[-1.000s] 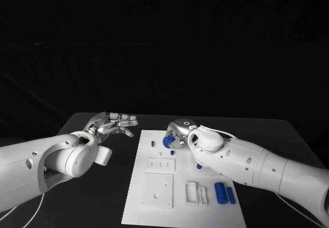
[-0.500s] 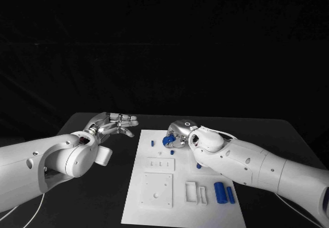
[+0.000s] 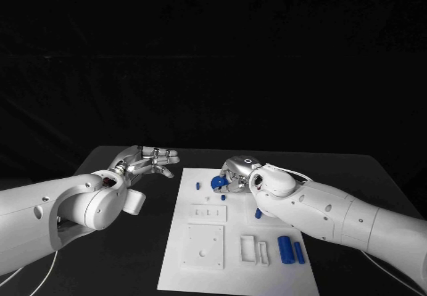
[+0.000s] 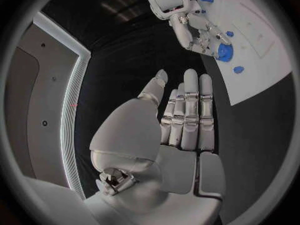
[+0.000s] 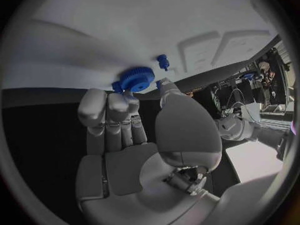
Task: Assemble the parts on the task board
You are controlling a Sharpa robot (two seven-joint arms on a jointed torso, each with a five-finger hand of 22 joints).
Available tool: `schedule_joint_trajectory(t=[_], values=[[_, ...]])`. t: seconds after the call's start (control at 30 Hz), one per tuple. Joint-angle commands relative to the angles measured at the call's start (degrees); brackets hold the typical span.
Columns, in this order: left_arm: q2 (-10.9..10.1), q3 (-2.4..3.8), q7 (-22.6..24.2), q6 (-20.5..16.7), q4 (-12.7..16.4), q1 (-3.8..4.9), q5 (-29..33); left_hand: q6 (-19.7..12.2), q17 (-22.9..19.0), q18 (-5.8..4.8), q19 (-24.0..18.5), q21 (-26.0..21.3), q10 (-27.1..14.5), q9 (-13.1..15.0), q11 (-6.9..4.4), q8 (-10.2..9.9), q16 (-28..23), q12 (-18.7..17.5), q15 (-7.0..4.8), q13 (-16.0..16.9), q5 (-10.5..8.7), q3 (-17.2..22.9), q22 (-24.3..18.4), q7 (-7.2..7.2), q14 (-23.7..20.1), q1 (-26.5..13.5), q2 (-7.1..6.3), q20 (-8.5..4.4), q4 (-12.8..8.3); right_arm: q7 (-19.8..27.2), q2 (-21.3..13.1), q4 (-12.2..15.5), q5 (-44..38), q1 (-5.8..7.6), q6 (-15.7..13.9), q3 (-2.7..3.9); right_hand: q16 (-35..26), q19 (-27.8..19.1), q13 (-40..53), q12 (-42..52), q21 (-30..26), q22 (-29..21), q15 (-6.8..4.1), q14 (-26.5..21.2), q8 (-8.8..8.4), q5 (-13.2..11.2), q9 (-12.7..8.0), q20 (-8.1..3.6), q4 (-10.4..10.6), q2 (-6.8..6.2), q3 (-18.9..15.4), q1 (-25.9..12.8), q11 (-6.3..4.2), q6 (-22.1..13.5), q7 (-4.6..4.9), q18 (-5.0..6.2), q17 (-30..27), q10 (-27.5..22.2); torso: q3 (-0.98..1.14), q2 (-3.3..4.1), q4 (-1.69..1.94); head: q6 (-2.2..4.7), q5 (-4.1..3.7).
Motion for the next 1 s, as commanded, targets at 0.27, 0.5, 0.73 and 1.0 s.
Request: schedule_joint_trajectory(t=[0.27, 0.5, 0.73, 1.0], values=[[-0.27, 0.07, 0.35, 0.43, 0.12, 0.1, -0.17, -0.27, -0.1, 0.84, -0.39, 0.22, -0.33, 0.09, 0.01, -0.28, -0.19, -0.17, 0.07, 0.1, -0.19, -0.22, -0.05, 0.05, -0.3, 0.06, 0.19, 0.03, 0.11, -0.72, -4.02, 3.74, 1.35, -0.06, -3.38, 0.08, 0.72, 3.19, 0.21, 0.63, 0.82, 7.21, 0.19, 0.15, -0.22, 1.59, -0.04, 0.27, -0.17, 0.29, 0.7, 0.58, -0.04, 0.69, -0.22, -0.24, 0.35, 0.37, 0.0, -0.05, -0.2, 0.07, 0.18], [-0.6, 0.07, 0.31, 0.36, 0.02, 0.1, -0.17, -0.27, -0.1, 0.84, -0.39, 0.22, -0.33, 0.09, 0.01, -0.28, -0.19, -0.17, 0.07, 0.1, -0.19, -0.22, -0.05, 0.05, -0.3, 0.06, 0.19, 0.03, 0.11, -0.62, -7.16, 6.6, 3.61, -0.06, -4.36, 0.53, 0.9, 3.17, 0.31, 0.74, 1.0, 7.22, 0.14, 0.15, -0.25, 1.69, -0.05, 0.23, -0.41, 0.61, 1.81, 0.6, -0.1, 1.0, -0.29, -0.26, 0.45, 0.51, 0.17, 0.02, -0.4, 0.25, 0.06], [-0.63, 0.07, 0.3, 0.38, -0.23, 0.1, -0.18, -0.17, -0.14, 0.84, -0.34, 0.14, -0.35, 0.09, 0.01, -0.26, -0.24, -0.16, 0.07, 0.1, -0.15, -0.26, -0.22, 0.04, -0.32, 0.13, 0.17, 0.04, 0.22, 0.15, -7.68, 7.89, 5.37, -0.06, -4.2, 0.68, 1.28, 3.1, 0.7, 1.1, 1.51, 7.28, 0.14, 0.15, -0.26, 1.79, -0.06, 0.2, -2.84, 0.97, 4.53, 1.1, -0.14, 1.13, -0.29, -0.32, 0.65, 0.75, 0.21, -0.08, -0.39, 0.26, -0.01], [-0.43, 0.07, 0.3, 0.43, -0.43, 0.1, -0.18, -0.17, -0.14, 0.84, -0.34, 0.14, -0.35, 0.09, 0.01, -0.26, -0.24, -0.16, 0.07, 0.1, -0.15, -0.26, -0.22, 0.04, -0.32, 0.13, 0.17, 0.04, 0.22, 0.4, -5.84, 7.31, 5.81, -0.06, -1.69, 0.7, 1.69, 3.03, 1.39, 1.7, 2.12, 7.37, 0.21, 0.13, -0.25, 0.92, -0.06, 0.3, -5.24, 1.1, 6.44, 1.04, -0.03, 0.61, -0.12, -0.32, 0.92, 0.99, 0.12, 0.04, -0.34, 0.49, -0.25]])
